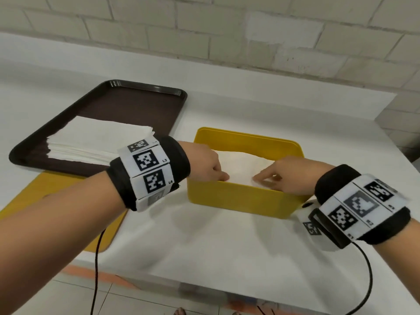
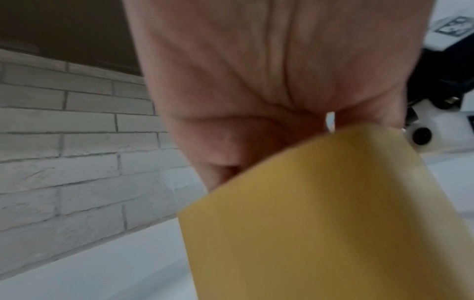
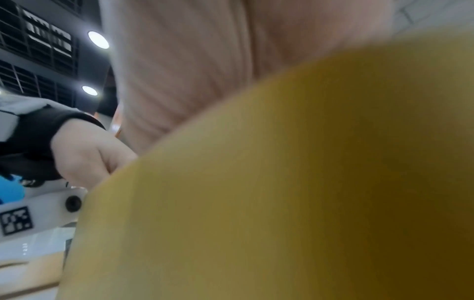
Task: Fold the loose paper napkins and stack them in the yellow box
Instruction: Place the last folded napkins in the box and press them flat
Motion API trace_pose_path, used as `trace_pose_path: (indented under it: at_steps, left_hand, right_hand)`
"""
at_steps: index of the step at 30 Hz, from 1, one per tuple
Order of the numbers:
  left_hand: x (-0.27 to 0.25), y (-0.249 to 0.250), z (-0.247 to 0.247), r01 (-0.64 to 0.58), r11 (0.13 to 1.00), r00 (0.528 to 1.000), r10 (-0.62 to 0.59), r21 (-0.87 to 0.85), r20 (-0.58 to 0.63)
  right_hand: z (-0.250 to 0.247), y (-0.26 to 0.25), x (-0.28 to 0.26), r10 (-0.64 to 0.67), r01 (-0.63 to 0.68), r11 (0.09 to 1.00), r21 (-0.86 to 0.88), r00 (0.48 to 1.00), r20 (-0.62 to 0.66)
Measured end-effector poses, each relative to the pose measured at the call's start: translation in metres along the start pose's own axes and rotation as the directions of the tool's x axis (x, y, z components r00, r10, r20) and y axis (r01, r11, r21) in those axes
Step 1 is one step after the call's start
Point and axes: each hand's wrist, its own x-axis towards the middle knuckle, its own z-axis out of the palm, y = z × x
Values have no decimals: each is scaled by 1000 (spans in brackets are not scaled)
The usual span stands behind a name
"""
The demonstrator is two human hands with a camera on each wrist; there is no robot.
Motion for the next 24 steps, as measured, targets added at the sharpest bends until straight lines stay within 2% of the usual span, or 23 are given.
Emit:
trace_pose_path:
  at_steps: [3, 6, 9, 11, 13, 15, 17, 19, 23, 24]
  left_hand:
    - [2, 0, 11, 63, 996, 997, -65, 67, 32]
    - [2, -2, 14, 27, 1000, 1000, -27, 12, -6]
    - [-13, -14, 16, -116, 978, 989, 97, -176, -112]
    - [-34, -32, 15, -230, 924, 949, 144, -305, -281]
    - [-60, -57, 12, -248, 876, 905, 57, -414, -423]
    - [-86, -83, 8, -223, 808, 860, -100, -545, -500]
    - [-102, -109, 5, -187, 716, 807, -278, -673, -520]
    - [-110, -134, 4, -112, 660, 745, -439, -743, -502]
    - [-110, -184, 9, 88, 597, 646, -644, -798, -411]
    - [-107, -197, 13, 141, 582, 623, -681, -801, -385]
  right_hand:
    - [1, 0, 7, 2, 1, 999, -35, 996, 85]
    - [-3, 1, 5, 8, -5, 1000, -22, 991, 134]
    - [-9, 1, -10, 32, -35, 998, 55, 999, 41]
    - [-14, -5, -25, 43, -23, 989, 146, 990, -131]
    - [-22, -19, -40, -22, 122, 960, 253, 931, -364]
    - [-33, -45, -50, -70, 274, 899, 341, 859, -507]
    - [-42, -72, -49, -97, 389, 822, 415, 815, -572]
    - [-47, -100, -36, -107, 459, 762, 456, 785, -610]
    - [-50, -154, 8, -54, 523, 681, 513, 734, -677]
    - [-50, -166, 22, -41, 518, 675, 526, 737, -674]
